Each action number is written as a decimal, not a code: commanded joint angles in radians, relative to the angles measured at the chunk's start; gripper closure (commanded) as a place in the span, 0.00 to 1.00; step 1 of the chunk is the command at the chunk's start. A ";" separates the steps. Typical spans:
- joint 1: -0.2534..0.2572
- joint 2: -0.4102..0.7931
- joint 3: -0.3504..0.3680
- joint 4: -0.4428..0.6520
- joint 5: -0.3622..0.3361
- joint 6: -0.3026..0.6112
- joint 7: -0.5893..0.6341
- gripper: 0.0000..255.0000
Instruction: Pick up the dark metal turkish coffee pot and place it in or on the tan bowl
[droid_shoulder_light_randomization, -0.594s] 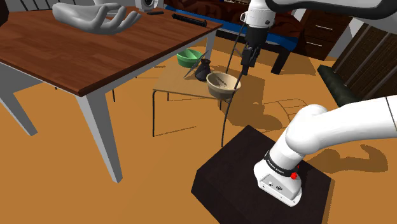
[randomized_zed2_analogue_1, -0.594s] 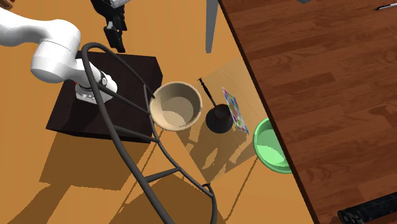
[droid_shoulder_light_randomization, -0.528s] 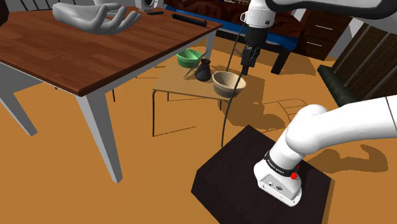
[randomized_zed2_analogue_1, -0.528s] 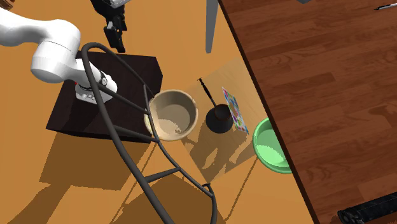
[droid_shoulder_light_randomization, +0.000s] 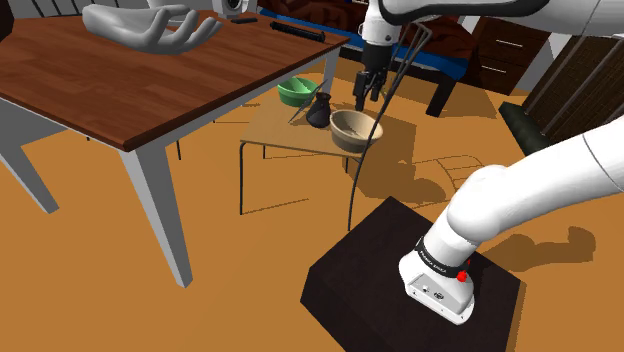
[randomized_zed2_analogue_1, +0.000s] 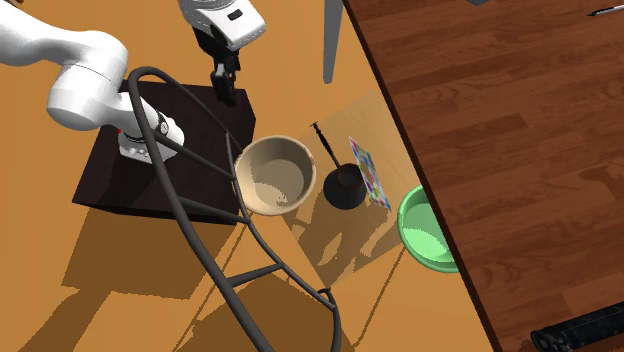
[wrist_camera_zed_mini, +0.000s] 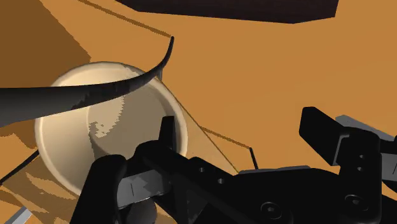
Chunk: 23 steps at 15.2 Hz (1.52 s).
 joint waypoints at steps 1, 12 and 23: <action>-0.011 0.065 -0.013 0.029 -0.002 0.046 0.003 0.00; -0.062 0.446 -0.080 0.306 0.026 0.193 0.012 0.00; -0.122 0.799 -0.123 0.666 0.097 0.220 0.005 0.00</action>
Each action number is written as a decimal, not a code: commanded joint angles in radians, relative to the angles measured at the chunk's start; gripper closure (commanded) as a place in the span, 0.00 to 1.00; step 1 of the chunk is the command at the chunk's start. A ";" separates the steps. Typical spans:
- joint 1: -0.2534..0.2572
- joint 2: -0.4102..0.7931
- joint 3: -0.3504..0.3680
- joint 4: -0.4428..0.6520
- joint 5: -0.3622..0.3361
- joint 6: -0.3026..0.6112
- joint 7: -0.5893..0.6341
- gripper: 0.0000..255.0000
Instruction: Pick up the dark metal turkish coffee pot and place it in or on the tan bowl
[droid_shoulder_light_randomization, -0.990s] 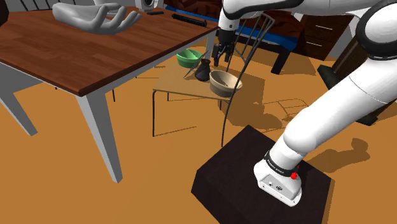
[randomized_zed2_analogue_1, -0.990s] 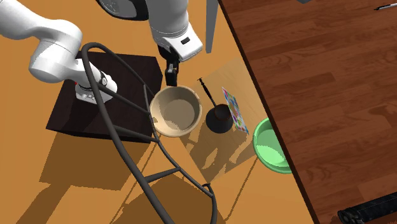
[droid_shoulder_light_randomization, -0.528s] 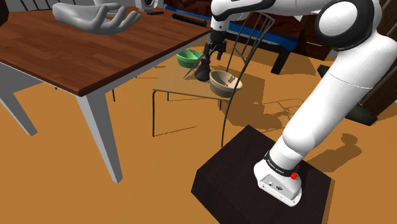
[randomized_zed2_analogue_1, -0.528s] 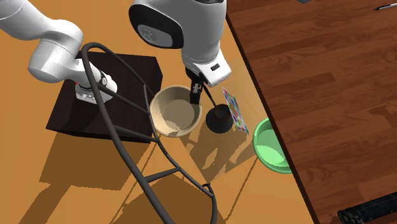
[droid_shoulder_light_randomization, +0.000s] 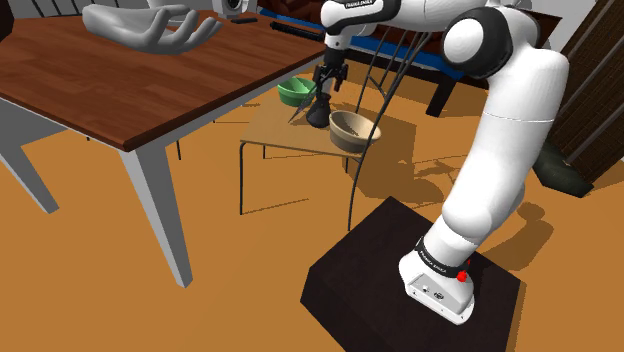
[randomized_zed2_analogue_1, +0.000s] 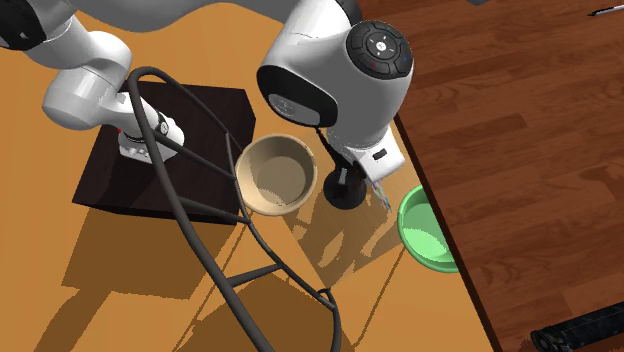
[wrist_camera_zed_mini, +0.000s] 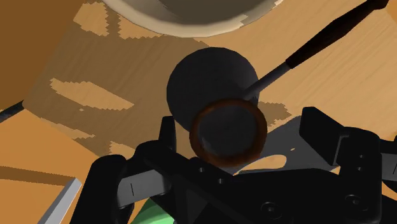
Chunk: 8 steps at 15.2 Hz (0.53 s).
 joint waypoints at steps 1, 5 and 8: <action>-0.003 0.020 -0.001 0.004 0.004 0.017 -0.001 0.00; -0.003 0.029 -0.001 -0.037 0.006 0.068 -0.002 0.00; -0.003 0.033 -0.001 -0.052 0.007 0.087 -0.003 0.00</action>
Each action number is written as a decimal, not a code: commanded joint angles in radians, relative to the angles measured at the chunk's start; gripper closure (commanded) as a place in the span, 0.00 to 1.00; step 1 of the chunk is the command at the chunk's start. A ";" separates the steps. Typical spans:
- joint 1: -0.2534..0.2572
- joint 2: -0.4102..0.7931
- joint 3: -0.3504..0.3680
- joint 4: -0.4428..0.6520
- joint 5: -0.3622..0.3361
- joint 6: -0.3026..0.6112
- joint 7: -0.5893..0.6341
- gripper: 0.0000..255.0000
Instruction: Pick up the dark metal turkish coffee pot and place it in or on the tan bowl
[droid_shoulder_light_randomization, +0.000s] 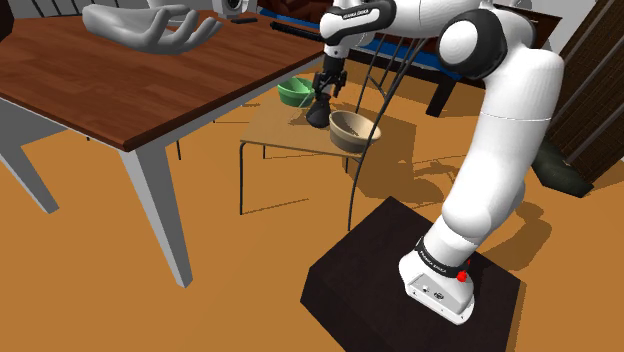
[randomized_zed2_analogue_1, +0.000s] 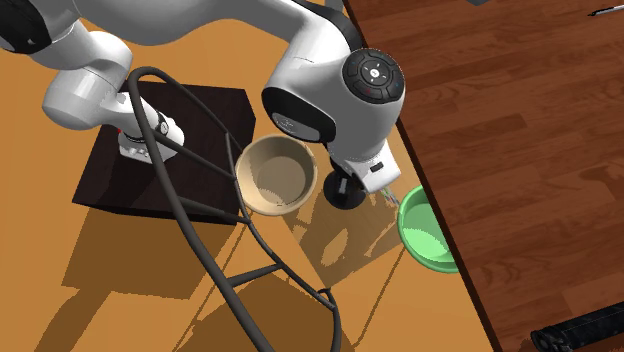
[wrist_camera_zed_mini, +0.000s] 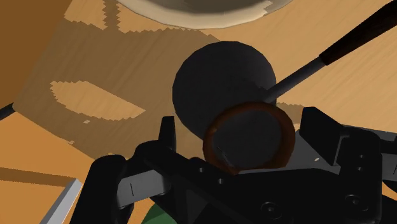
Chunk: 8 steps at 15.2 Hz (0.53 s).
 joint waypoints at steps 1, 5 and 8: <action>0.005 0.010 0.004 -0.009 0.000 0.004 0.003 0.00; 0.005 0.010 0.003 -0.009 0.001 0.004 0.003 0.00; 0.008 0.012 0.005 -0.006 0.001 0.003 0.007 1.00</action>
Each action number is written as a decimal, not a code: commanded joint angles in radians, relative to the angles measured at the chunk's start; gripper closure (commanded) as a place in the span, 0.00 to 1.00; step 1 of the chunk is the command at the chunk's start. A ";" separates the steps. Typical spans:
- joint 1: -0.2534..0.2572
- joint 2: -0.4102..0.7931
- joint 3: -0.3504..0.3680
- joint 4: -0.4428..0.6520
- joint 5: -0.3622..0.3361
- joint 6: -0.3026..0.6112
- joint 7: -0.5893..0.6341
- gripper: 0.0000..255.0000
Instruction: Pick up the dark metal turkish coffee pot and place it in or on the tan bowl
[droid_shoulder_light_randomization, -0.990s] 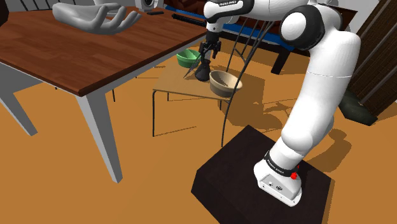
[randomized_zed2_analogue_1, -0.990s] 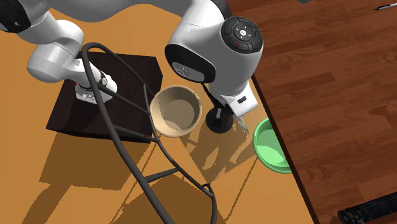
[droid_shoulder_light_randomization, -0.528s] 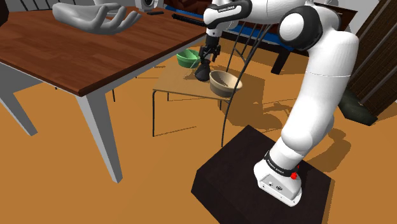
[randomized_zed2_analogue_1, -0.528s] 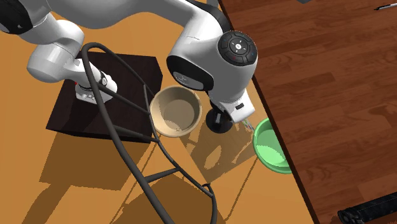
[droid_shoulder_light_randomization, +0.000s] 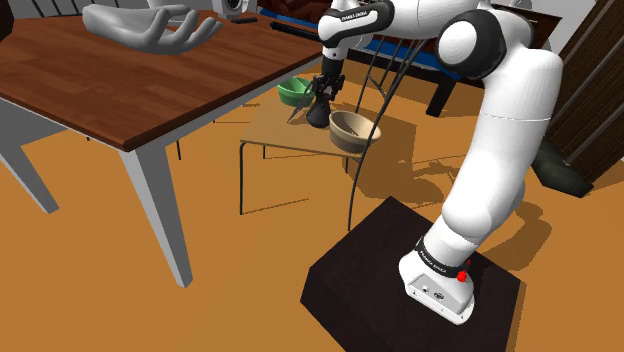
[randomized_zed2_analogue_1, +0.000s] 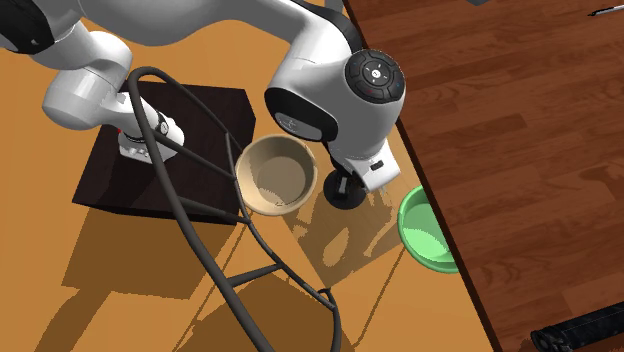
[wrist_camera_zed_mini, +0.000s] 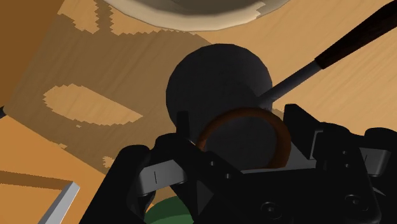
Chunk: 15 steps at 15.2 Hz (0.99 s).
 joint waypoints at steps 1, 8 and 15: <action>0.002 0.002 0.002 -0.005 0.001 0.000 0.001 1.00; -0.001 0.004 0.000 -0.002 0.001 -0.001 -0.004 1.00; -0.001 -0.011 -0.001 0.071 -0.001 -0.089 -0.003 1.00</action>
